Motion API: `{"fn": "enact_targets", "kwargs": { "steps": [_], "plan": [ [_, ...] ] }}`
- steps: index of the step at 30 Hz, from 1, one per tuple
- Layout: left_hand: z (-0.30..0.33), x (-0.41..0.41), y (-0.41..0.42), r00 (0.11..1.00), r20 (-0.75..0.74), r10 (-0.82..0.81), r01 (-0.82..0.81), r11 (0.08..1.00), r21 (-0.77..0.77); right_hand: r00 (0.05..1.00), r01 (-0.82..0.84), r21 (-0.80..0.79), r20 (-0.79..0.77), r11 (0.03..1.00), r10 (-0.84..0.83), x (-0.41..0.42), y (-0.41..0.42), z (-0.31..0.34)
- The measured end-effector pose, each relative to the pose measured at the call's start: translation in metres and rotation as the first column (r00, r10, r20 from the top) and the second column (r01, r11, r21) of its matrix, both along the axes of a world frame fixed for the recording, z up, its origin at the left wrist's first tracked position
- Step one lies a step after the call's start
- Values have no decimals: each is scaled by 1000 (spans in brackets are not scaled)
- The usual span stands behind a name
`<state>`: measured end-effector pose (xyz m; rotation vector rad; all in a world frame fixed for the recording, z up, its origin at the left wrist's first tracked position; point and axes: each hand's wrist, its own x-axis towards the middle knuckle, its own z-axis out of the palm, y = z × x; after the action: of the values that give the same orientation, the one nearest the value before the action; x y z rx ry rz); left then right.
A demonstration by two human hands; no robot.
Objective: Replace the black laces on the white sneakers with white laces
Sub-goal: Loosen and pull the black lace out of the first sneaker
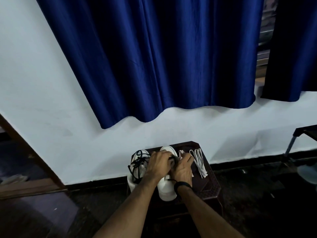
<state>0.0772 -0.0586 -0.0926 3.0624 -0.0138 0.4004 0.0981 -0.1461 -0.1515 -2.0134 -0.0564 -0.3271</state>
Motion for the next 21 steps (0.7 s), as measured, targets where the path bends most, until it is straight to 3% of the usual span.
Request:
{"fn": "enact_targets", "kwargs": {
  "steps": [2,4,7,10,13,17,21],
  "plan": [
    [-5,2,5,999,41,6,-4,999,-54,1000,1,2,18,1000,-1,0,0,-1],
    [-10,1,8,986,134,95,-54,958,-283,1000,-5,8,21,1000,4,1,0,-1],
    [-9,-3,12,869,312,384,-141,797,-587,1000,-4,-4,27,1000,4,1,1,0],
    [-4,-7,9,795,302,526,-196,694,-692,1000,-12,-17,17,1000,12,0,3,2],
    [-4,-8,1,762,328,559,-184,671,-718,1000,-24,-14,6,1000,24,-2,2,2],
    [-5,-9,-6,746,394,537,-144,708,-692,999,-41,-43,-11,998,41,-1,1,4],
    [-11,-7,-2,812,336,478,-301,835,-461,995,-90,-157,-54,983,82,5,0,0]
  ]
}}
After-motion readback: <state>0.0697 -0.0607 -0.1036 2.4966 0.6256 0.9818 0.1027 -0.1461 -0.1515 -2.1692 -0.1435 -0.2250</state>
